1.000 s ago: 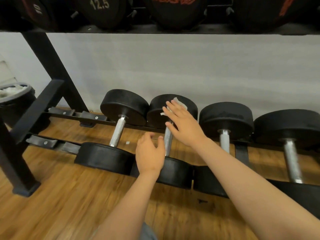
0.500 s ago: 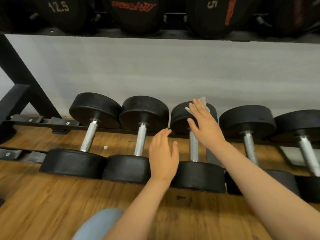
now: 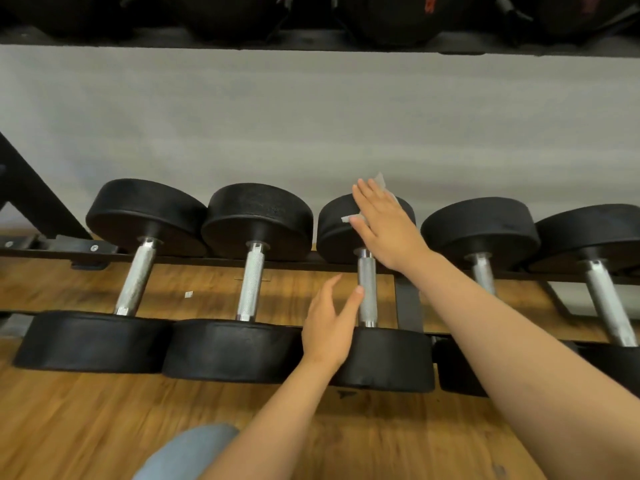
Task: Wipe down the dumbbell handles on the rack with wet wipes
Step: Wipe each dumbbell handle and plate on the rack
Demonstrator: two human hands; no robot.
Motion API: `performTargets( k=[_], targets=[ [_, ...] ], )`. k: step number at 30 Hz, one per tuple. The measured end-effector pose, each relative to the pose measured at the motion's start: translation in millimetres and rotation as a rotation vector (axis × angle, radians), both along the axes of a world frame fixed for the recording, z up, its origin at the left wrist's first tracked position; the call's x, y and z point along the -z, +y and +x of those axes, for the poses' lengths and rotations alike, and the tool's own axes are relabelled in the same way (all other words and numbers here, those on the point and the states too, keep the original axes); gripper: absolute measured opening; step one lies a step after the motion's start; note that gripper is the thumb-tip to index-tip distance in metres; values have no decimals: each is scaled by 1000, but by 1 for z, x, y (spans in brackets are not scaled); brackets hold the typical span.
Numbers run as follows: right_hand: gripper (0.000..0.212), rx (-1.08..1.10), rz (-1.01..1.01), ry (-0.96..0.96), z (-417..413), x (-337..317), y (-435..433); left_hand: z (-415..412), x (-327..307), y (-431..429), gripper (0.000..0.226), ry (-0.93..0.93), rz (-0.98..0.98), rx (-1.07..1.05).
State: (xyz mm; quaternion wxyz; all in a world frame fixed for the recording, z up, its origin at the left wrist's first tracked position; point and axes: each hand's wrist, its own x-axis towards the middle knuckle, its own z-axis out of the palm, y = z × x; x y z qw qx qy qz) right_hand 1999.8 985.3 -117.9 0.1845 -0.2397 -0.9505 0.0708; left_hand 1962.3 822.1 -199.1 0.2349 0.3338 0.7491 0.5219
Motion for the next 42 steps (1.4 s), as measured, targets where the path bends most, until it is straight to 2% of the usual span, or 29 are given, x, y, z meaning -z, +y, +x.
performTargets(
  k=[3,7,9,12,16,19,23,24,27,29,33,38,42],
  targets=[
    [50,25,-14,74,4,8,-6,0,3,0,47,-52,18,-15],
    [45,75,-230,356,9,2,-8,1,5,-1,36,-54,43,-37],
    [45,139,-265,490,8,-6,1,1,5,-1,35,-52,49,-47],
    [38,195,-298,569,6,-15,11,1,5,-1,35,-65,57,-55],
    [17,197,-150,559,5,-16,16,2,4,-1,32,-75,66,-63],
    [11,156,-112,491,3,-9,15,3,1,-2,30,-82,59,-74],
    [39,126,-196,384,4,7,4,4,-2,-1,28,-88,52,-84],
    [43,119,-152,344,5,10,1,4,-2,-1,27,-95,57,-83],
    [52,127,176,150,11,19,-6,4,-2,-3,24,-118,94,-82],
    [60,147,242,62,18,22,-12,5,-2,-5,22,-118,103,-81],
    [72,133,112,-7,24,26,-18,6,-1,-8,18,-46,71,-79],
    [72,82,-31,54,8,8,9,22,-9,-10,25,265,-109,-165],
    [74,125,-121,154,28,28,-16,36,-12,-6,36,175,-166,-246]
  ],
)
